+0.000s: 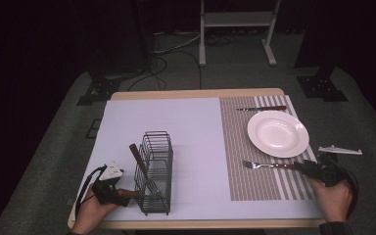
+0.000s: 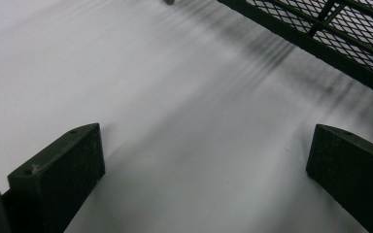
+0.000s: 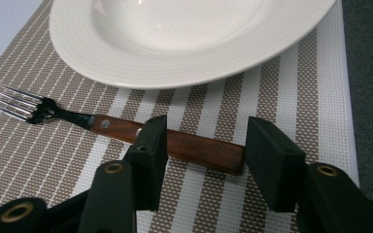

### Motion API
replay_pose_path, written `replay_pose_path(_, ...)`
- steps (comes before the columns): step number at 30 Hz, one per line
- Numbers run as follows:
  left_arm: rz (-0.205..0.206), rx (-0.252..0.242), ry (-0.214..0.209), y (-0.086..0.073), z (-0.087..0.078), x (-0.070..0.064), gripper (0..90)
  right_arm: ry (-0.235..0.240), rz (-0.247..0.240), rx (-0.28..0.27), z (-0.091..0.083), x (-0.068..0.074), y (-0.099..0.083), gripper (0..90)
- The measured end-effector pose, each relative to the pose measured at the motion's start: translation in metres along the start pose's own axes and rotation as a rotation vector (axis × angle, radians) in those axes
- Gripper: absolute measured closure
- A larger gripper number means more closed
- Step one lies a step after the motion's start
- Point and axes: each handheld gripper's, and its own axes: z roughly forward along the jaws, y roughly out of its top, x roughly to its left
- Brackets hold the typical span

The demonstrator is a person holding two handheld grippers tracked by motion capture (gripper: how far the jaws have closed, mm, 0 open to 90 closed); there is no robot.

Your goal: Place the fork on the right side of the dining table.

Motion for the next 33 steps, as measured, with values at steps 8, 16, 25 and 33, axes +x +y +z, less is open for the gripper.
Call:
replay_pose_path(8,0.0,0.0,0.0,0.0,0.0,0.0,0.0,0.02,-0.049,-0.024,-0.003,0.017,0.004,50.9)
replay_pose_path(16,0.0,0.0,0.0,0.0,0.0,0.0,0.0,0.035,-0.082,-0.039,-0.003,0.03,0.006,51.8)
replay_pose_path(25,0.0,0.0,0.0,0.0,0.0,0.0,0.0,0.094,-0.159,-0.052,0.002,0.053,0.009,75.1)
replay_pose_path(33,0.0,0.0,0.0,0.0,0.0,0.0,0.0,0.091,-0.203,-0.003,0.02,0.064,0.011,84.7)
